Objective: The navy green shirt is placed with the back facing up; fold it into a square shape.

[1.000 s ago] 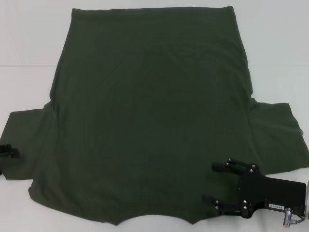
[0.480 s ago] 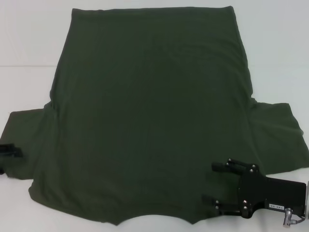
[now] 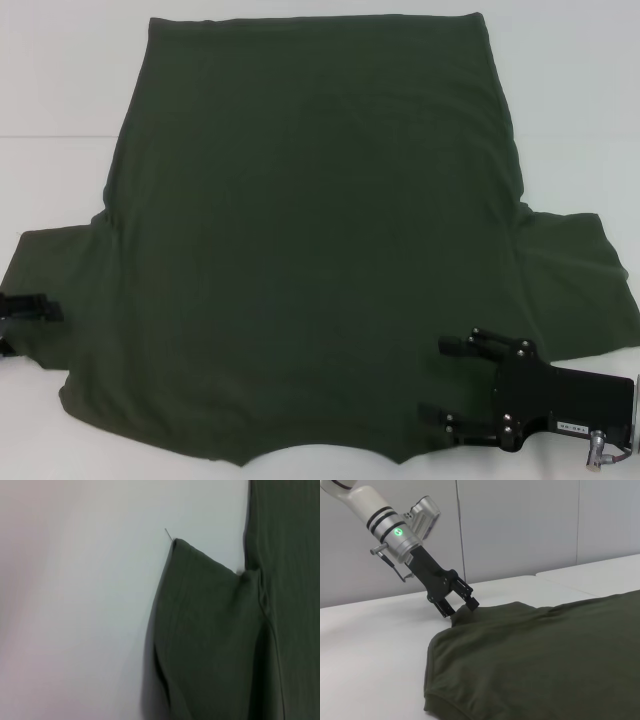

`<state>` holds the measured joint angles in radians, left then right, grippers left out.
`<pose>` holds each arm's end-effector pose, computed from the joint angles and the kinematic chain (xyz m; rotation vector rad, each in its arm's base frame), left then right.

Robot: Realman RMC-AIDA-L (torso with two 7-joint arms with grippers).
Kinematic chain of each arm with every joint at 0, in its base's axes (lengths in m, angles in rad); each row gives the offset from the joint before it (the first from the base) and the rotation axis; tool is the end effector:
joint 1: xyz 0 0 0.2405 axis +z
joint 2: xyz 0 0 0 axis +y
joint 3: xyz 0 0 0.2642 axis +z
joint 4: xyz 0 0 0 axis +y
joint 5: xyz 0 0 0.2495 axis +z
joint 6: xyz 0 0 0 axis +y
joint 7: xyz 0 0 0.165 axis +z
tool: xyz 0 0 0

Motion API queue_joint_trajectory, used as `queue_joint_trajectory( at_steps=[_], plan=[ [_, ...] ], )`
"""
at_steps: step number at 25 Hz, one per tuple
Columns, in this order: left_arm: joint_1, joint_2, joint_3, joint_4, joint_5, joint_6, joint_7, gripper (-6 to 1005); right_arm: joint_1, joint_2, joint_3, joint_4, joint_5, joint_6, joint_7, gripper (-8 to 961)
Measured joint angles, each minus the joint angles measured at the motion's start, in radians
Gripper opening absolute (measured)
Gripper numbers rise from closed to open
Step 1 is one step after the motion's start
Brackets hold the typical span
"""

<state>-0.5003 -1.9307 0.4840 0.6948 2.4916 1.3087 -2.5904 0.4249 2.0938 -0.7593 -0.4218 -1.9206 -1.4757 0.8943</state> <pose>-0.4177 0.3732 0.0720 -1.6567 -2.0379 -0.3386 0.3258 0.3135 -0.0799 -2.7250 0.3609 0.6710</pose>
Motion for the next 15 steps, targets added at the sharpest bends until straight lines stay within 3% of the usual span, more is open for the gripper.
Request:
queue_joint_trajectory(
  at_steps=[15],
  plan=[
    [-0.007, 0.001, 0.017, -0.008, 0.045, -0.03, -0.013, 618, 0.0, 0.0, 0.0, 0.0, 0.001, 0.0, 0.0, 897]
  ],
)
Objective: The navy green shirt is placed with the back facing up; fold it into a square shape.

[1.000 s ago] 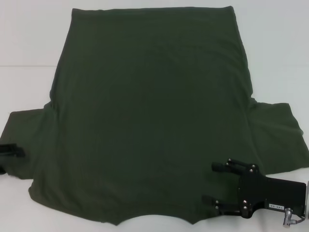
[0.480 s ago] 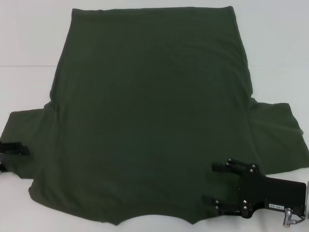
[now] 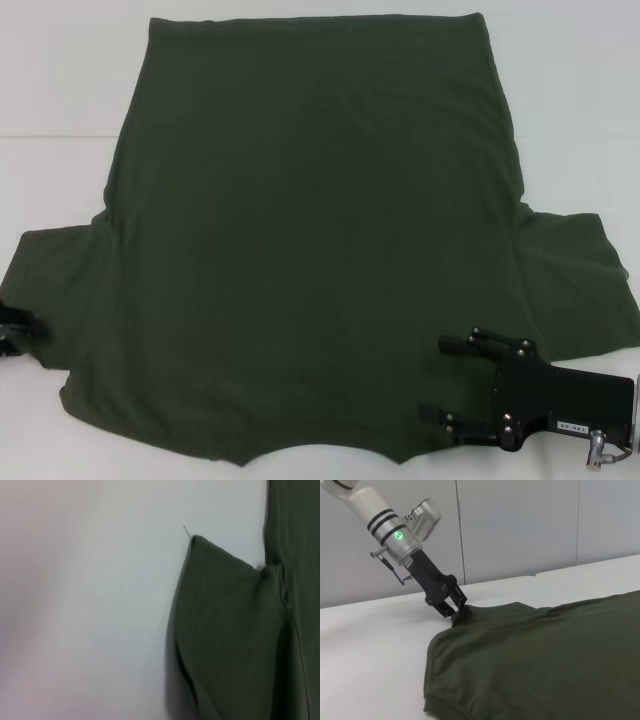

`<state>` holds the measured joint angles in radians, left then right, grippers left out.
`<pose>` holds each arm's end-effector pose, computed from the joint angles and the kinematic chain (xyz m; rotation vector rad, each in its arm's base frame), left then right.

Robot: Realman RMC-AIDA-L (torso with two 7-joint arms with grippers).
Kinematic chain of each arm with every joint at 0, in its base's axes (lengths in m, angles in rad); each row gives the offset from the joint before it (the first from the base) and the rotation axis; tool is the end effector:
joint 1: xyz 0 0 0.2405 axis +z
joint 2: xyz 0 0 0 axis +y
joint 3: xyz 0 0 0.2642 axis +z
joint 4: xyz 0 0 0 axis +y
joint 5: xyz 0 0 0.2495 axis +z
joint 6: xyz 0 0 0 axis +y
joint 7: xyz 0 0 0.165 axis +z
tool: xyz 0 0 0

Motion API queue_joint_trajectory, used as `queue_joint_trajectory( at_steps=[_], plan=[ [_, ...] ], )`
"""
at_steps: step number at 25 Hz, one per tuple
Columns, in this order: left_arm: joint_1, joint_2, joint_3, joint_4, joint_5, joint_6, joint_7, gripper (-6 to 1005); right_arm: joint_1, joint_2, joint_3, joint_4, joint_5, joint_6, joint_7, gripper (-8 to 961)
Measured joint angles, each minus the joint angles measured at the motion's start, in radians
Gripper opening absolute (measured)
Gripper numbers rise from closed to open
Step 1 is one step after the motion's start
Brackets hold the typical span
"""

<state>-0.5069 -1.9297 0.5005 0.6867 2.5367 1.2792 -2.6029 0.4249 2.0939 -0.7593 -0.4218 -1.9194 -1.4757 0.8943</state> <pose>-0.4234 0.3734 0.0698 -1.6434 -2.0268 -0.2686 0.3257 0.3136 -0.0798 -2.7239 0.3611 0.6722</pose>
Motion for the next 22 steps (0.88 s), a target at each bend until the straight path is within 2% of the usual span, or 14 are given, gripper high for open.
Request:
queue_joint_trajectory(
  at_steps=[7, 9, 15, 22],
  plan=[
    [-0.003, -0.002, -0.001, 0.001, 0.0, 0.007, 0.011, 496, 0.0, 0.0, 0.0, 0.0, 0.0, 0.0, 0.0, 897],
    [-0.003, -0.002, -0.006, 0.001, -0.003, 0.007, 0.012, 266, 0.0, 0.0, 0.0, 0.0, 0.0, 0.0, 0.0, 897],
    [-0.004, 0.0, -0.009, 0.004, -0.005, 0.014, 0.014, 62, 0.0, 0.0, 0.0, 0.0, 0.001, 0.0, 0.0, 898],
    [-0.003, 0.004, -0.011, 0.013, -0.014, 0.022, 0.033, 61, 0.0, 0.0, 0.0, 0.0, 0.002, 0.0, 0.0, 898]
  ],
)
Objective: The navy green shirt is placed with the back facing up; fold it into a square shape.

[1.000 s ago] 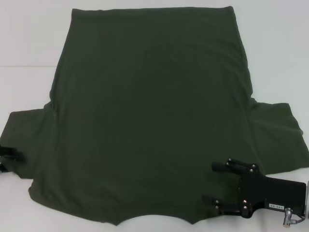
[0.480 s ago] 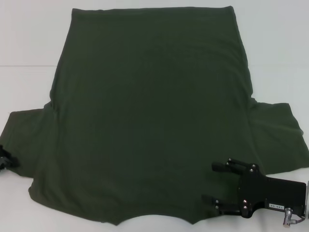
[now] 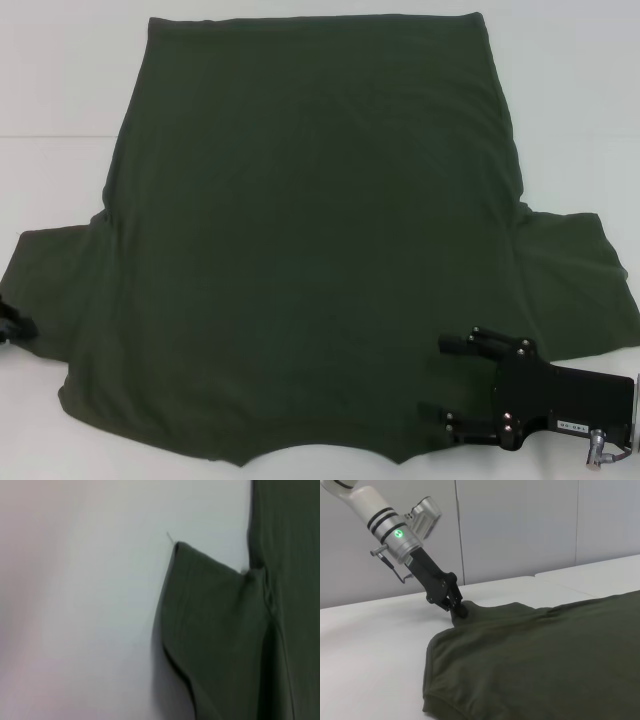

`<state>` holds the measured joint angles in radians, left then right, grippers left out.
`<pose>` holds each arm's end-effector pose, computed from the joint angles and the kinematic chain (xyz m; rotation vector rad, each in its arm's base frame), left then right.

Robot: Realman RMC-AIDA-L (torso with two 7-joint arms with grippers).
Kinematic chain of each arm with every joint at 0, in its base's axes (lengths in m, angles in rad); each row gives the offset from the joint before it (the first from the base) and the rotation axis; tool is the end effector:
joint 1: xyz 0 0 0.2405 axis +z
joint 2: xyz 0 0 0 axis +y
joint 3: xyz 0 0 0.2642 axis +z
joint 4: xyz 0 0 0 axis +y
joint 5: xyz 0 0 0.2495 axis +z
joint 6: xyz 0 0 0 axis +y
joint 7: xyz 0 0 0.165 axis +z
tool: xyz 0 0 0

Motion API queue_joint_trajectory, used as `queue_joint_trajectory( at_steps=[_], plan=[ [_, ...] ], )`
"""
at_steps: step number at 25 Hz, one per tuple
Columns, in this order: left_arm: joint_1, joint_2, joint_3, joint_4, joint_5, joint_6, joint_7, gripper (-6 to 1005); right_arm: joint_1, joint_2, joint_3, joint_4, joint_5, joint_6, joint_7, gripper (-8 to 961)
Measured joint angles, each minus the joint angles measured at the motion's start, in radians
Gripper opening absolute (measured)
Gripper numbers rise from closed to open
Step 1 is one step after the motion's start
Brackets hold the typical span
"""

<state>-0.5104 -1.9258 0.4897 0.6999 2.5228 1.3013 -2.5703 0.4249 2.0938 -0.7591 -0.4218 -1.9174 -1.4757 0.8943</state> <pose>-0.4185 0.3761 0.0754 -1.6838 -1.9959 -0.2863 0.3256 0.3139 -0.0796 -2.7218 0.3613 0.6738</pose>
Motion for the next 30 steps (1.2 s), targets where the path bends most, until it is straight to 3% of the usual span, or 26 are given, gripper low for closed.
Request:
queue_joint_trajectory(
  at_steps=[7, 19, 26, 30],
  plan=[
    [0.006, 0.006, -0.008, 0.054, -0.005, 0.011, 0.017, 52, 0.0, 0.0, 0.002, 0.0, 0.0, -0.003, 0.0, 898],
    [-0.019, 0.035, -0.014, 0.078, -0.005, 0.012, 0.018, 52, -0.001, 0.0, 0.0, 0.0, 0.001, -0.007, 0.0, 897],
    [-0.051, 0.035, -0.006, 0.084, -0.006, 0.045, 0.028, 52, -0.001, 0.0, 0.0, 0.0, 0.0, -0.008, 0.0, 897],
    [-0.083, 0.013, 0.006, 0.115, -0.006, 0.064, 0.033, 51, 0.0, 0.0, 0.0, 0.0, -0.001, -0.008, 0.0, 897]
  ],
)
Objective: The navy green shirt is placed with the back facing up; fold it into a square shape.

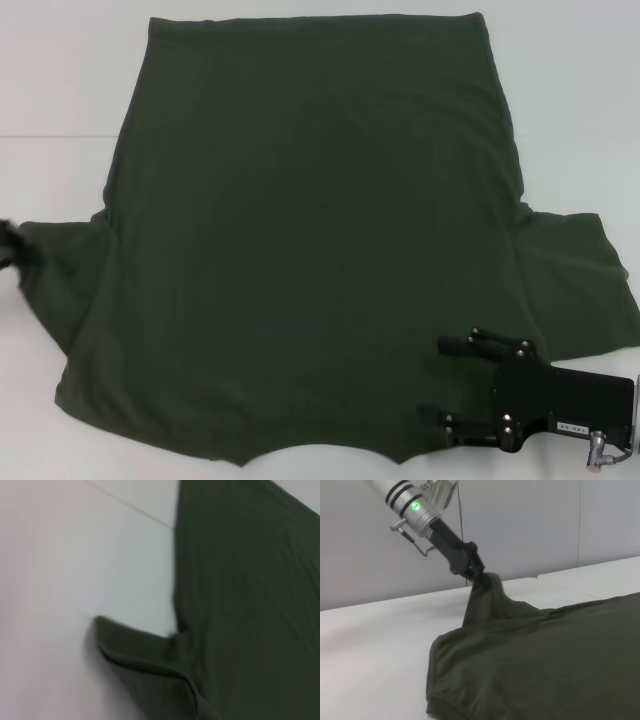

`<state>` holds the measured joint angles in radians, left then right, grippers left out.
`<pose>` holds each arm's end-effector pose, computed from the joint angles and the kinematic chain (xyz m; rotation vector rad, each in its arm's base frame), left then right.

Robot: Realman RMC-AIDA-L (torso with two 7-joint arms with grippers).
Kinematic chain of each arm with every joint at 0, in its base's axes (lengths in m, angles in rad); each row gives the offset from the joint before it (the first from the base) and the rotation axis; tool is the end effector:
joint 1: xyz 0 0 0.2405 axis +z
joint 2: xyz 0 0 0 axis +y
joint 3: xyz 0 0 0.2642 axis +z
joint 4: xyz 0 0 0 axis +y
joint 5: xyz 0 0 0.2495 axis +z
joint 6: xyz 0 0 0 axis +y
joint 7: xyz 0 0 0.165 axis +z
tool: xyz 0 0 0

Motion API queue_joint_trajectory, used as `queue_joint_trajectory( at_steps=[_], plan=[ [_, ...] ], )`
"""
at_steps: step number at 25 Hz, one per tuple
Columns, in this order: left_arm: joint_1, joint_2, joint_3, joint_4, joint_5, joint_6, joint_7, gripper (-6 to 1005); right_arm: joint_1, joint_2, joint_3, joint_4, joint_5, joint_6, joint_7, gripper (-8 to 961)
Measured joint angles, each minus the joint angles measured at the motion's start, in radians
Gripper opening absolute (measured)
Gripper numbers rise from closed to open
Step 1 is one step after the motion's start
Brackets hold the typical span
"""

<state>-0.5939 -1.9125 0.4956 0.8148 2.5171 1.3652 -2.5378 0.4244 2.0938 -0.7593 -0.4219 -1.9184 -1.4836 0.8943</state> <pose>-0.3709 0.4174 0.1089 -1.8359 -1.7991 -0.3026 0.3248 0.3128 -0.0795 -2.7264 0.3590 0.6815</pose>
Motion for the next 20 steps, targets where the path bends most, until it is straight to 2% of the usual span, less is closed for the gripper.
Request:
queue_joint_trajectory(
  at_steps=[11, 15, 20],
  plan=[
    [-0.084, -0.094, 0.137, 0.123, 0.007, 0.038, -0.011, 51, 0.0, 0.002, 0.0, 0.0, 0.002, -0.003, 0.0, 897],
    [-0.084, -0.101, 0.147, 0.15, 0.011, 0.039, -0.02, 51, 0.001, 0.002, 0.0, 0.0, 0.002, -0.005, 0.0, 897],
    [-0.062, -0.088, 0.137, 0.153, 0.011, 0.037, -0.025, 51, 0.001, 0.002, 0.0, 0.001, 0.003, -0.005, 0.0, 897]
  ],
)
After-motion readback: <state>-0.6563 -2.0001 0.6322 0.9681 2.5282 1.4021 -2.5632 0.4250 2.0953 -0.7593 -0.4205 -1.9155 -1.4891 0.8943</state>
